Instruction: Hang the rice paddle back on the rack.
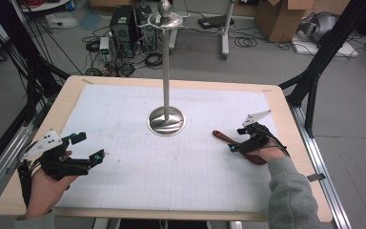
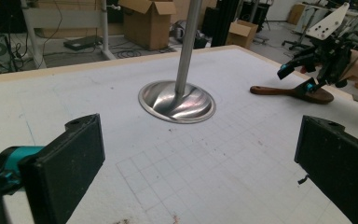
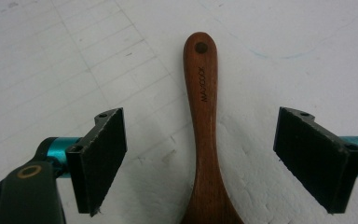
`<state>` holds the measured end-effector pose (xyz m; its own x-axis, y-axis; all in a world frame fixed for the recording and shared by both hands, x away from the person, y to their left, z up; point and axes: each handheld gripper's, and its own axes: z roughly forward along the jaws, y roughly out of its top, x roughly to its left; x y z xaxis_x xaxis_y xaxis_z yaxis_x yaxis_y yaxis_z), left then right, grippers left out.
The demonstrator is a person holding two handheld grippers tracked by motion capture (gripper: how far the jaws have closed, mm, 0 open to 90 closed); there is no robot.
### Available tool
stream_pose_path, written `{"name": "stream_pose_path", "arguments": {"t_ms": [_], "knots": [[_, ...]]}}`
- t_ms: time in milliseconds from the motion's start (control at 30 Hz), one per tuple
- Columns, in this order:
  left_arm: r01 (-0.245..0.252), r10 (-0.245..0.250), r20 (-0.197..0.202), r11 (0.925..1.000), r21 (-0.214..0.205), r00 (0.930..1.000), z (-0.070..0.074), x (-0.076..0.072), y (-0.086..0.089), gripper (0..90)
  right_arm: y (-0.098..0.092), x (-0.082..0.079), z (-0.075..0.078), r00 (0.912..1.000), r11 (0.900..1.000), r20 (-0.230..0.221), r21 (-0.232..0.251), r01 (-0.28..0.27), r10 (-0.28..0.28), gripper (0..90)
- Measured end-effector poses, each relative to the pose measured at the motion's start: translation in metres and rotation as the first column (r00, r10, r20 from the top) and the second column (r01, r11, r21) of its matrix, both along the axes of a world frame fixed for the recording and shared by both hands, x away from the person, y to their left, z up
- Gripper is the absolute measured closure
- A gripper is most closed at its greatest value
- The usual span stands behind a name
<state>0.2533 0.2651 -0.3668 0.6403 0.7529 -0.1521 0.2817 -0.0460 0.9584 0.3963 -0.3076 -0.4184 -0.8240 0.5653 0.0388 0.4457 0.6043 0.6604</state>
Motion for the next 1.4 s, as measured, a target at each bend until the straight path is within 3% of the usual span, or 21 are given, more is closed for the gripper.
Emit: {"name": "stream_pose_path", "arguments": {"t_ms": [500, 600, 633, 767, 1400], "knots": [[-0.017, 0.017, -0.006, 0.9999, -0.001, 0.9998, -0.002, -0.004, 0.008, 2.0, 0.001, 0.007, -0.012, 0.9994, 0.9973, -0.024, -0.067, -0.029, 0.027, 27.1], [-0.019, 0.019, -0.007, 0.9998, -0.003, 0.9998, -0.003, -0.004, 0.008, 2.0, 0.001, 0.007, -0.013, 0.9992, 0.9964, -0.025, -0.078, -0.033, 0.032, 33.6], [-0.019, 0.019, -0.008, 0.9998, -0.001, 0.9998, -0.003, -0.004, 0.009, 2.0, 0.000, 0.006, -0.012, 0.9991, 0.9959, -0.019, -0.081, -0.040, 0.038, 39.9], [-0.019, 0.019, -0.010, 0.9998, 0.002, 0.9998, -0.003, -0.004, 0.008, 2.0, -0.001, 0.004, -0.011, 0.9988, 0.9955, -0.024, -0.084, -0.045, 0.043, 47.0], [-0.020, 0.020, -0.013, 0.9998, -0.002, 0.9997, -0.004, -0.005, 0.009, 2.0, -0.005, 0.000, -0.008, 0.9989, 0.9941, -0.033, -0.102, -0.037, 0.034, 74.4]]}}
